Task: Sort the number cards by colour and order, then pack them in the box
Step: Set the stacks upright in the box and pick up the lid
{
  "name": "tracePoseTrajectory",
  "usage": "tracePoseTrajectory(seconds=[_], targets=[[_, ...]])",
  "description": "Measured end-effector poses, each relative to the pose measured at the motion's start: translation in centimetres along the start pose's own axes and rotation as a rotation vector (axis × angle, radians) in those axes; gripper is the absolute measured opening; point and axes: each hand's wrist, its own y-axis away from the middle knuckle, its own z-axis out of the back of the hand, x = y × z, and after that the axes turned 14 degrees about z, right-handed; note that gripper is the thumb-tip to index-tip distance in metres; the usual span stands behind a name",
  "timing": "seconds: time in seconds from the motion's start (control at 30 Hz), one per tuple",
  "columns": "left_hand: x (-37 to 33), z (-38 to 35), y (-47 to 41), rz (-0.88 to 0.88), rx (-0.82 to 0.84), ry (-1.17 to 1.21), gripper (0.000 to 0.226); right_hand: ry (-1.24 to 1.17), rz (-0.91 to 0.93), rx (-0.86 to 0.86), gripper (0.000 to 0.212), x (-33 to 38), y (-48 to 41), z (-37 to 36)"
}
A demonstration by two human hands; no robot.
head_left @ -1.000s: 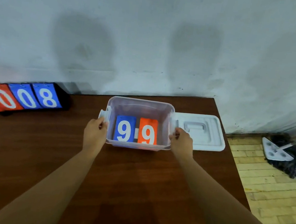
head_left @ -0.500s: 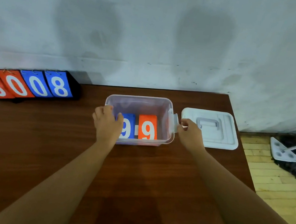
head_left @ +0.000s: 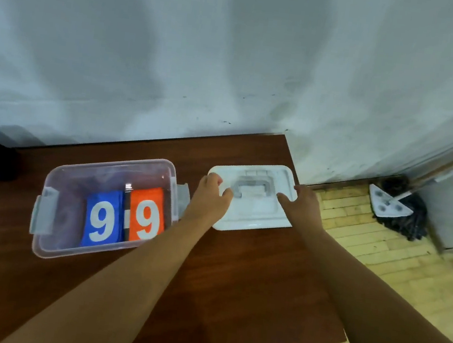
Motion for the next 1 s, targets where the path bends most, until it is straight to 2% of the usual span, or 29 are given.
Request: tracePoseTrajectory(seconds=[0.2,0.4,0.5,0.63,0.73,0.9,1.0], targets=[[1.1,-4.1,-3.9,0.323,0.057,-0.057,0.076,0.032,-0.080,0.115,0.090,-5.5,-3.2,-1.6],[2.0,-6.9,-4.8,0.421,0.101,0.057,0.078,-0.116,-0.141,0.138,0.079,-7.5,-3.5,-3.8],[2.0,-7.1,-4.2,0.377,0.033,0.038,0.082,-0.230,-0.206,0.035,0.063,-7.6,-3.2,-3.8],[0.5,-5.8,-3.2,0.214,-0.121,-0.042,0.079,-0.378,-0.317,-0.116,0.045,-6.9,-2.9,-1.9],[-0.9,-4.0,-2.2,0.099,-0.145,-0.009,0.077,-0.498,-0.360,-0.202,0.039,-5.6,-2.0,0.1],[-2.0,2.3,-0.3,-0.035,-0.193,0.105,0.073,-0.575,-0.260,-0.279,0.038,-0.7,0.1,2.8],[-1.3,6.9,0.8,-0.062,-0.231,0.129,0.077,-0.540,-0.151,-0.311,0.045,3.5,1.7,3.3]])
